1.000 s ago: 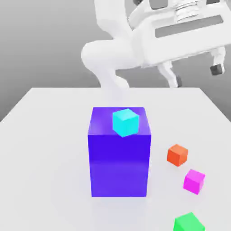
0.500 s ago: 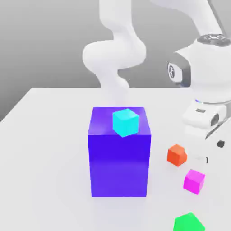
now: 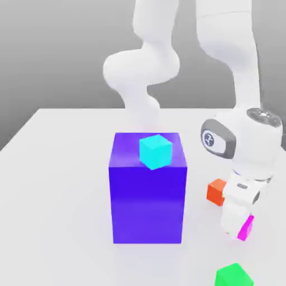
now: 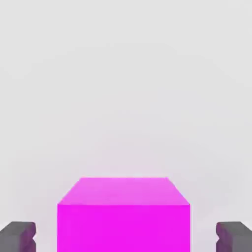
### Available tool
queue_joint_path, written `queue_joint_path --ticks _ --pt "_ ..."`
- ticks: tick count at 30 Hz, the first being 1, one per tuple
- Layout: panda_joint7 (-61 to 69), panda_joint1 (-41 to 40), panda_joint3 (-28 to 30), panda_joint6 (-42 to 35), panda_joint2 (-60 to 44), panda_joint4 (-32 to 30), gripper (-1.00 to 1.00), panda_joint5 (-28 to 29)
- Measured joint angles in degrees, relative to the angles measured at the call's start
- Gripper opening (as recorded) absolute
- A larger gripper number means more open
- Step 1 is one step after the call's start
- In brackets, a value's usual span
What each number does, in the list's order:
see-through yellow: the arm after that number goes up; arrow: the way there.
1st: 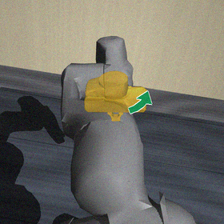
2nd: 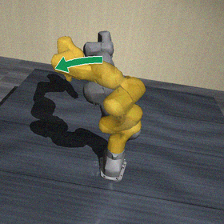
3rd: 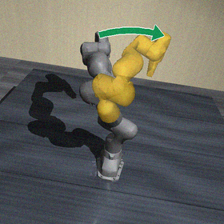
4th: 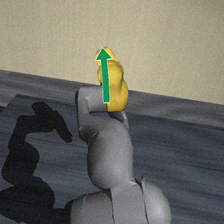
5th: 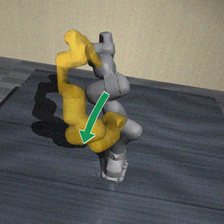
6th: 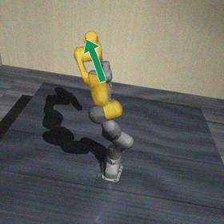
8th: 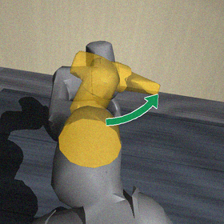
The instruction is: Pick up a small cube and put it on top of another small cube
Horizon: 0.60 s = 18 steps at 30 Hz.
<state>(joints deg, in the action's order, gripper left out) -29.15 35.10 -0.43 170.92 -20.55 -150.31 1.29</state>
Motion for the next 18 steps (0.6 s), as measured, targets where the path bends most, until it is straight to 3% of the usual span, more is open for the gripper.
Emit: queue_joint_path --ticks 5,13,18 --pt "-0.2 -0.1 0.0 -0.2 0.2 0.0 -1.00 0.2" --pt "0.3 -0.5 -0.6 -9.3 11.4 -2.2 -1.00 -0.5" --pt "-9.2 -1.2 1.9 -13.6 11.1 2.4 -1.00 -2.0"
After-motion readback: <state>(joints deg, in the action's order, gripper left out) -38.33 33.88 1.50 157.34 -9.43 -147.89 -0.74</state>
